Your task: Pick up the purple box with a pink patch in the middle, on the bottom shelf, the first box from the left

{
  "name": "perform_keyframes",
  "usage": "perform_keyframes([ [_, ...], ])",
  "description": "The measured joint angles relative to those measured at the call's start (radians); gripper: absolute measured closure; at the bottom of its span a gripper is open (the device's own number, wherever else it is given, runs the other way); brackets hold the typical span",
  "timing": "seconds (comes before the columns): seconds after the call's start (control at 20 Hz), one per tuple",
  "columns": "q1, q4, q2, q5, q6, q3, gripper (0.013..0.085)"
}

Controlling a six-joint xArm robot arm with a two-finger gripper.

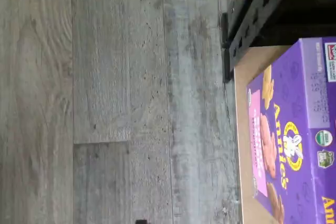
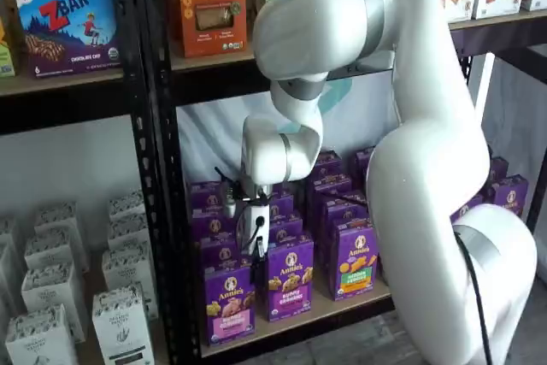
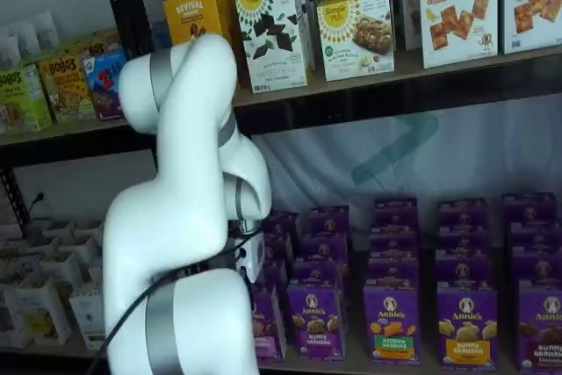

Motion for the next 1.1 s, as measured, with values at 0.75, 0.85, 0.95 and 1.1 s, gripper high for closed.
perform_keyframes([
  [0.75,0.047,0.069,0.043,-0.131,-0.021,-0.019,0.013],
  [0.85,0.045,0.054,0.051,-0.125,-0.009,-0.032,0.013],
  [0.95,0.042,0.035,0.064,-0.12,0.007,-0.049,0.013],
  [1.1,0.036,0.013,0.086,-0.11,0.022,-0.079,0.013],
])
